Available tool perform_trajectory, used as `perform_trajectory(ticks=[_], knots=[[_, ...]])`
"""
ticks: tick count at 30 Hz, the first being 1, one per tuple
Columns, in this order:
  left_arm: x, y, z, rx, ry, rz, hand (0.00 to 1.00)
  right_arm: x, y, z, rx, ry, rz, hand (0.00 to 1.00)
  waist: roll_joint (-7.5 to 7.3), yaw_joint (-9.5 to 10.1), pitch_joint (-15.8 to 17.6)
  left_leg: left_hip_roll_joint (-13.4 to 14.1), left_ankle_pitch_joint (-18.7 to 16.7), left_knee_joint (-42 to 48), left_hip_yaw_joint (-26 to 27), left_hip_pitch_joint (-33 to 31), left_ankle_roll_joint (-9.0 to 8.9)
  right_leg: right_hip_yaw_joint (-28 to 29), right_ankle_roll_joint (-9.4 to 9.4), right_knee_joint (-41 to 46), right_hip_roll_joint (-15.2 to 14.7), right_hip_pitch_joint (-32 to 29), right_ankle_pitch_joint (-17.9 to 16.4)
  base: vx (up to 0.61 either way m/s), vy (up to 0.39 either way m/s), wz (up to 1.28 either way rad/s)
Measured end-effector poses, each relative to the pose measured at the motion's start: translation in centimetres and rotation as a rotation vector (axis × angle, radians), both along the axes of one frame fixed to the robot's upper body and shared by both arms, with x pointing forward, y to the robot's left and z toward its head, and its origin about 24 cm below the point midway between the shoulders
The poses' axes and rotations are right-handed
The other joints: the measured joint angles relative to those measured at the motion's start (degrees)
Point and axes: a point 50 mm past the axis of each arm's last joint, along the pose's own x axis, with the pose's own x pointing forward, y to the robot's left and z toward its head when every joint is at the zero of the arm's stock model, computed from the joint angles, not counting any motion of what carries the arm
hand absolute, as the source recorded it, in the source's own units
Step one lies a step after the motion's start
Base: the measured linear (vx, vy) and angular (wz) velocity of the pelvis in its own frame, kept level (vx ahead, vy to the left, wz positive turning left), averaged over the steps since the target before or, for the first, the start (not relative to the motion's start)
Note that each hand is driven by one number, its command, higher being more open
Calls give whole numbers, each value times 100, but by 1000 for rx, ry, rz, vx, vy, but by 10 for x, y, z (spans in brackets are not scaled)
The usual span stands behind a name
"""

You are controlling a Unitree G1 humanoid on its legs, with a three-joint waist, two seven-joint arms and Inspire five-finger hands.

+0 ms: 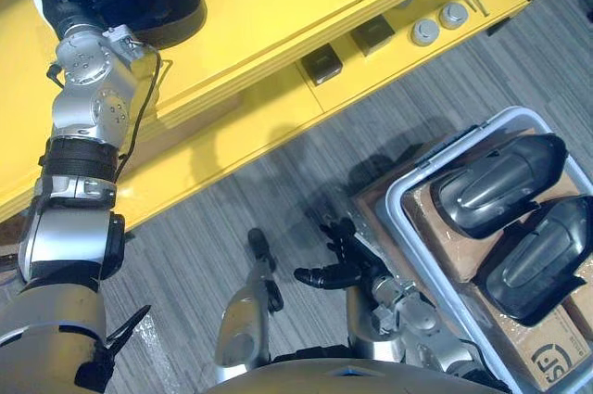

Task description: Walk over and take three plastic housings, then place them on the shelf

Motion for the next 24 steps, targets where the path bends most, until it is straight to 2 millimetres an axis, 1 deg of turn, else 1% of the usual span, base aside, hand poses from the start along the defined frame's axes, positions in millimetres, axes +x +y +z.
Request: perform_trajectory(ticks=[6, 10, 12, 14, 16, 18, 19, 21, 22, 23, 24], knots=[[2, 5, -10, -1, 80, 33, 100, -9, 2, 2, 18, -26, 3, 100, 15, -44, -7, 4, -40, -119, 24, 415, -48, -25, 3, -204, 18, 446, 6, 67, -7, -4], [4, 8, -21, 32, 183, 26, 100, -13, 4, 2, -2, -42, 33, 100, 66, -42, -41, 5, -123, -124, 17, 694, -57, -80, 4, -388, 18, 829, 3, 76, 7, 0], [6, 11, -27, 75, 243, 10, 100, -12, 4, 3, 4, -42, 46, 100, 119, -34, -79, 10, -148, -125, -2, 807, -55, -135, 9, -492, 18, 1013, 7, 64, 8, 8], [8, 12, -37, 104, 312, -55, 100, -10, 4, 4, 15, -42, 61, 100, 202, -2, -201, 30, -166, -126, -60, 919, -56, -249, 11, -626, 26, 1242, 9, 59, 0, 16], [7, 13, -47, 113, 340, -102, 100, -5, 4, 7, 15, -57, 85, 100, 222, 11, -336, 79, -188, -127, -111, 1015, -79, -337, 13, -723, 41, 1425, 11, 57, -17, 16], [5, 15, -60, 128, 376, -138, 100, 1, 3, 11, 12, -59, 86, 100, 229, 48, -579, 106, -211, -127, -155, 1054, -108, -394, 13, -807, 67, 1539, 11, 52, -20, 13], [4, 16, -67, 148, 400, -151, 100, 6, -2, 17, 15, -73, 67, 100, 227, 65, -721, 110, -224, -127, -185, 1107, -108, -449, 13, -881, 70, 1652, 12, 63, -22, 13], [2, 18, -74, 155, 411, -177, 100, 14, -18, 30, 6, -125, 15, 100, 228, 121, -877, 107, -250, -127, -237, 1220, -116, -524, 13, -928, 65, 1821, 11, 44, -10, 13], [-2, 20, -78, 166, 396, -182, 100, 21, -32, 42, -15, -174, -21, 100, 227, 162, -1034, 98, -258, -128, -257, 1226, -115, -550, 14, -980, 59, 1870, 11, 6, 5, 13], [-8, 24, -77, 180, 352, -182, 100, 29, -48, 58, -37, -243, -64, 100, 224, 174, -1136, 93, -260, -129, -301, 1234, -115, -593, 14, -987, 53, 1910, 11, 6, 6, 13], [-11, 26, -74, 192, 323, -179, 100, 34, -55, 67, -49, -283, -85, 100, 216, 180, -1145, 93, -260, -129, -320, 1266, -115, -613, 14, -992, 53, 1955, 11, -19, 3, 13]])
